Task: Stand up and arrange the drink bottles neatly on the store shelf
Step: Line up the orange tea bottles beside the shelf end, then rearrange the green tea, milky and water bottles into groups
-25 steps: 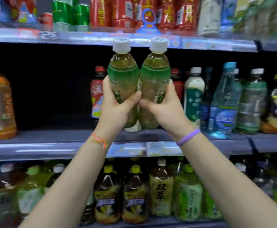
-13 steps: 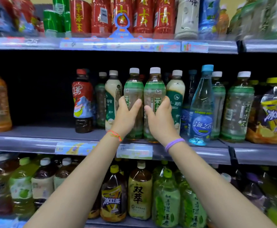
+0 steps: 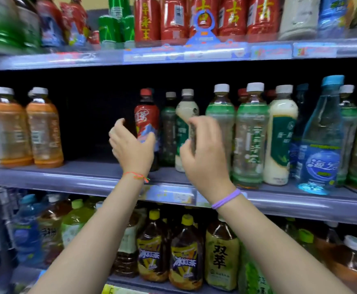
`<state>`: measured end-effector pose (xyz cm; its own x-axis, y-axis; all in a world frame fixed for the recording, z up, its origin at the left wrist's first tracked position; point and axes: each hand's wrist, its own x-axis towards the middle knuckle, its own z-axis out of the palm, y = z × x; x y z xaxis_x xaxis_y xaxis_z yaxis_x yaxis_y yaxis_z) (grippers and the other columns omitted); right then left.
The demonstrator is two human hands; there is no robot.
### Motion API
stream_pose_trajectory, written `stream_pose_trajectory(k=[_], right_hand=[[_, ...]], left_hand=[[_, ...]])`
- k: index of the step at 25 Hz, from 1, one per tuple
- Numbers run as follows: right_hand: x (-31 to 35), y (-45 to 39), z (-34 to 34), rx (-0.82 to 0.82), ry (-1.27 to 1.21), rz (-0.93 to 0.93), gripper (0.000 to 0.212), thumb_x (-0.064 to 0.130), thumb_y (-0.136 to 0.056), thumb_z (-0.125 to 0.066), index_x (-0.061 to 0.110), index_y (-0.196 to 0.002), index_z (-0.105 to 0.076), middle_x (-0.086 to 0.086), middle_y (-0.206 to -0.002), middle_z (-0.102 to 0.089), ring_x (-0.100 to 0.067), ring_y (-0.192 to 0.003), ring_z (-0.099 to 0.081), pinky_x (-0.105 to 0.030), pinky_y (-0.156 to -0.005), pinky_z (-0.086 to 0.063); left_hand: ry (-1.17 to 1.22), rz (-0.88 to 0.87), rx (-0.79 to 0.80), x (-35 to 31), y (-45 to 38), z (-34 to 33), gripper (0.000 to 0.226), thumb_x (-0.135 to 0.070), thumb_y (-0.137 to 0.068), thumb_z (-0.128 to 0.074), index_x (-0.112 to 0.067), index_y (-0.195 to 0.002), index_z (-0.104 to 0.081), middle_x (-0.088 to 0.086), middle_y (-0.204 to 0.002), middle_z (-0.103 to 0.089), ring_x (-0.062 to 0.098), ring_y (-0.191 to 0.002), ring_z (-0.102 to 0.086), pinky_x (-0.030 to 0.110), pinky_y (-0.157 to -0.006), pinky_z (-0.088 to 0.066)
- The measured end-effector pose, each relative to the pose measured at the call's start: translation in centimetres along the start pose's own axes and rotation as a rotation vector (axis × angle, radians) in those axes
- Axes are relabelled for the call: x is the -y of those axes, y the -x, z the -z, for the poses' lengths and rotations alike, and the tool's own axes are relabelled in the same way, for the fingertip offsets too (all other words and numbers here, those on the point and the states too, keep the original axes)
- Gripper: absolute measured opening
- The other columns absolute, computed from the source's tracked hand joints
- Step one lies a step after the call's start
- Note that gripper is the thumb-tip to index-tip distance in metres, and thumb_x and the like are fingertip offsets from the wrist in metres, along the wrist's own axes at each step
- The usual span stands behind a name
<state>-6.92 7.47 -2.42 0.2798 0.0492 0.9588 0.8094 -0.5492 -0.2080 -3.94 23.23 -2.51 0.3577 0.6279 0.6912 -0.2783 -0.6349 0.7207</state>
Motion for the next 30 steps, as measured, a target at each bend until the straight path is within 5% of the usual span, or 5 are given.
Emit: stream_pose_trajectory(k=[6,11,20,25,30], right_hand=[[3.5,-1.7,-10.5,0.700,0.050,-0.564,0.045,0.022,-0.090,-0.058,0.007,-0.125,-0.035,-0.019,-0.136,-0.050,-0.034,-0.118,-0.054,-0.035,-0.086,-0.042],[6.3,-2.0,-17.3,0.818,0.095,-0.434,0.040,0.034,-0.094,-0.057,0.012,-0.126,-0.052,-0.010,-0.128,-0.062,-0.030,-0.114,-0.059,-0.033,-0.087,-0.045],[7.4,-3.8,-17.4,0.311,0.385,-0.588,0.044,0.021,-0.090,-0.053,0.010,-0.130,-0.037,-0.017,-0.130,-0.038,-0.038,-0.120,-0.042,-0.042,-0.090,-0.041],[5.1,-3.6,-16.3,0.582,0.333,-0.666,0.056,0.016,-0.092,-0.050,0.010,-0.144,-0.031,-0.020,-0.135,-0.049,-0.038,-0.121,-0.052,-0.033,-0.088,-0.042],[4.7,-3.3,-12.7,0.180,0.691,-0.386,0.042,0.016,-0.089,-0.050,0.015,-0.131,-0.051,-0.017,-0.130,-0.045,-0.039,-0.093,-0.057,-0.037,-0.066,-0.046]], left_hand=[[0.053,-0.044,0.427,5.2,-5.4,2.4,0.082,-0.040,-0.074,-0.080,-0.023,-0.143,-0.038,-0.003,-0.095,-0.064,0.027,-0.098,-0.066,0.033,-0.085,-0.051],[0.006,-0.111,0.337,10.0,-8.9,6.6,0.068,-0.041,-0.082,-0.071,-0.025,-0.140,-0.039,0.005,-0.121,-0.063,0.029,-0.106,-0.063,0.041,-0.089,-0.051],[0.014,-0.583,0.098,10.4,-9.5,8.6,0.063,-0.011,-0.084,-0.054,-0.003,-0.145,-0.040,0.020,-0.148,-0.039,0.037,-0.141,-0.034,0.046,-0.118,-0.028],[-0.022,-0.409,0.621,8.3,-8.5,5.0,0.049,-0.014,-0.087,-0.051,-0.017,-0.136,-0.051,0.014,-0.136,-0.044,0.036,-0.124,-0.044,0.046,-0.104,-0.040],[-0.199,-0.336,1.025,7.3,-9.2,2.2,0.059,-0.020,-0.093,-0.048,-0.035,-0.148,-0.036,0.024,-0.151,-0.024,0.045,-0.131,-0.041,0.038,-0.109,-0.035]])
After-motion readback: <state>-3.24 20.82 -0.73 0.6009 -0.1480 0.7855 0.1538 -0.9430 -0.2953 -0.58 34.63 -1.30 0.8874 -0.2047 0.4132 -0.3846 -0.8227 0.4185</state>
